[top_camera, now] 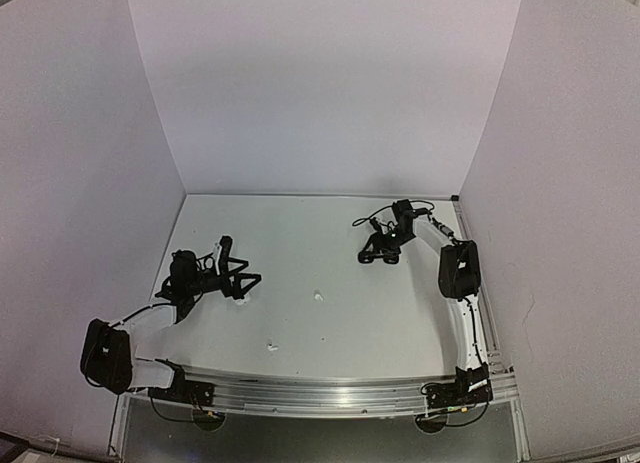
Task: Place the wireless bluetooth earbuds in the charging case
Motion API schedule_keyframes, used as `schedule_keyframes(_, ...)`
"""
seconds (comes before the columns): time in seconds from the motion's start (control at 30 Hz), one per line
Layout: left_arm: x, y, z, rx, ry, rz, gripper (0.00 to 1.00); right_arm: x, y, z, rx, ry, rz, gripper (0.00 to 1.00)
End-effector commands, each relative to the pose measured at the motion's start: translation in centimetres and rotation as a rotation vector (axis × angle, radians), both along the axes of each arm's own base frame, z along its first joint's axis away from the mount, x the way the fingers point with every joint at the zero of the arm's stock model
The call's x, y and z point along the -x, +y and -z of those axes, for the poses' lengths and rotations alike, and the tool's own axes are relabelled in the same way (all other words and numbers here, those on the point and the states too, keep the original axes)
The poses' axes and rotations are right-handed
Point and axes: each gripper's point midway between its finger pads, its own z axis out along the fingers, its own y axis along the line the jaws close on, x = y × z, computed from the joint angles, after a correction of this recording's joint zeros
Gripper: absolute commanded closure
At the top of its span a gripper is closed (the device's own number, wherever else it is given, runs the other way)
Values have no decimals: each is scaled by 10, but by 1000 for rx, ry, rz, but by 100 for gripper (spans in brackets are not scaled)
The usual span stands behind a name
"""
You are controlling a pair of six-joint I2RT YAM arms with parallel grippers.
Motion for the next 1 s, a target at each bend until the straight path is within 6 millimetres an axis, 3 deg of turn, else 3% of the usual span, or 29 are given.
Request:
schedule_keyframes(0.0, -7, -1, -12, -27, -53, 10, 1, -7, 0, -22, 15, -48, 6, 40)
schedule_keyframes(0.03, -8, 1, -6, -52, -41, -1, 0, -8, 0, -28, 17, -62, 6, 28)
schedule_keyframes(0.1, -5, 6, 10, -129, -16, -3, 0, -12, 2, -42, 15, -96, 6, 15)
schedule_keyframes(0.17, -3, 12, 21, -212, -13, 8, 0, -15, 5, -58, 10, -136, 2, 10)
schedule_keyframes(0.5, 10, 55, 77, -640, 53, 68, 0, -20, 23, -150, -34, -349, -34, 6)
schedule_keyframes(0.63, 21, 61, 100, -739, 84, 177, 2, -12, 37, -193, -78, -429, -62, 6)
schedule_keyframes(0.73, 15, 69, 118, -815, 114, 226, 6, 4, 44, -220, -87, -491, -100, 6)
schedule_keyframes(0.87, 2, 71, 133, -870, 107, 262, 7, 28, 53, -232, -42, -551, -145, 6)
schedule_keyframes(0.97, -2, 71, 147, -902, 74, 309, 6, 38, 46, -233, -12, -534, -109, 6)
